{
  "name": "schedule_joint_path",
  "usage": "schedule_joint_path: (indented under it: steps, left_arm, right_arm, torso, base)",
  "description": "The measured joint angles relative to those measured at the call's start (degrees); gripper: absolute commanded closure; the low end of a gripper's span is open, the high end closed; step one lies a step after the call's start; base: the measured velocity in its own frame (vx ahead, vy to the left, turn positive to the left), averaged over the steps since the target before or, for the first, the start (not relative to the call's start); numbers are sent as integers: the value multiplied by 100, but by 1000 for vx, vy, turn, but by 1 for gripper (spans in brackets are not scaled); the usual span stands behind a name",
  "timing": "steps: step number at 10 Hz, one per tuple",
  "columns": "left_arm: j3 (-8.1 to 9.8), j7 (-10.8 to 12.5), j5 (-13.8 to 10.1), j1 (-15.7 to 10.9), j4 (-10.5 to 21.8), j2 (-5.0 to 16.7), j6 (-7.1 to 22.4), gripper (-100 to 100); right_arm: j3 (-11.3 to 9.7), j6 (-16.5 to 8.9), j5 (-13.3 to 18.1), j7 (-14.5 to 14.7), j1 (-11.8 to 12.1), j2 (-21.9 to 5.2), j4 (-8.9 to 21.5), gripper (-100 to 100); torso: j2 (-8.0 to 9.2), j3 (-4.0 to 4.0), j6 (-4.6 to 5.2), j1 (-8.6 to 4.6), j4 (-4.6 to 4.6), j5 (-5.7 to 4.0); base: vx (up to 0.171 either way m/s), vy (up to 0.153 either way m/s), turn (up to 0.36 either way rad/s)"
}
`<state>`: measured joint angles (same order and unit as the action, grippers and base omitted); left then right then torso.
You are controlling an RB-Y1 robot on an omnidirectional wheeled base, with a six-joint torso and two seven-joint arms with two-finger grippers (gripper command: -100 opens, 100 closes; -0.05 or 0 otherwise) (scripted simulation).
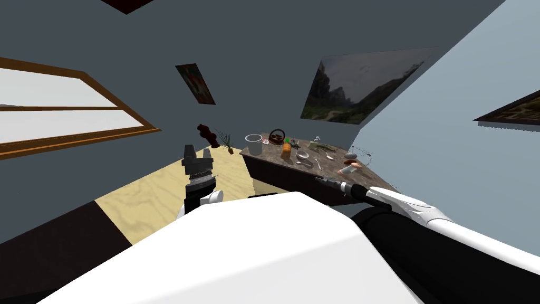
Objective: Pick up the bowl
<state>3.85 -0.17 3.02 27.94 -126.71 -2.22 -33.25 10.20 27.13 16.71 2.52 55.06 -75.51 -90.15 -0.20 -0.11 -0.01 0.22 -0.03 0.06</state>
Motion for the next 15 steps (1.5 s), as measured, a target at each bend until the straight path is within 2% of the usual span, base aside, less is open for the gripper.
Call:
schedule_joint_path:
  steps: [1, 3, 4, 6, 8, 9, 12, 13, 15]
  left_arm:
    - [0, 0, 0, 0, 0, 0, 0, 0]
    - [0, 0, 0, 0, 0, 0, 0, 0]
    - [0, 0, 0, 0, 0, 0, 0, 0]
    - [0, 0, 0, 1, 0, 0, 0, 0]
    - [0, 0, 0, 0, 0, 0, 0, 0]
    - [0, 0, 0, 0, 0, 0, 0, 0]
    - [1, 0, 0, 1, 0, 1, 0, 0]
    - [1, 0, 0, 1, 0, 1, 0, 0]
    - [1, 0, 0, 1, 0, 1, 0, 0]
  right_arm:
    - [7, 73, 91, 35, 88, -152, 194, -100]
    - [14, 129, 183, 31, 177, -512, 388, -100]
    - [-42, 186, 274, 49, 186, -697, 590, -100]
    - [-32, 276, 455, 108, 380, -1050, 873, -100]
    - [31, 282, 547, 118, 564, -1320, 939, -100]
    - [-12, 357, 616, 129, 568, -1499, 1129, -100]
    - [36, 454, 831, 169, 864, -1959, 1406, -100]
    - [-109, 476, 864, 178, 739, -2028, 1496, -100]
    - [-315, 543, 995, 207, 689, -2286, 1719, -100]
  torso:
    - [-5, -3, -2, 4, -1, 1]
    - [-6, -3, -1, -3, -1, -1]
    - [-15, -9, -3, 0, -4, 0]
    - [-28, -17, -1, 5, -7, 1]
    - [-2, -2, 2, -6, -1, -1]
    - [-9, -6, -1, -6, -2, -2]
    - [-22, -13, 2, -8, -5, -2]
    - [-8, -5, 7, -11, -2, -4]
    - [-14, -9, 3, -11, -3, -3]
  base:
    - [59, 55, 110]
    - [88, 61, 201]
    - [130, 62, 243]
    - [107, 58, 157]
    - [74, 33, 185]
    - [107, 35, 228]
    - [107, 23, 137]
    - [89, 17, 176]
    - [91, 6, 126]
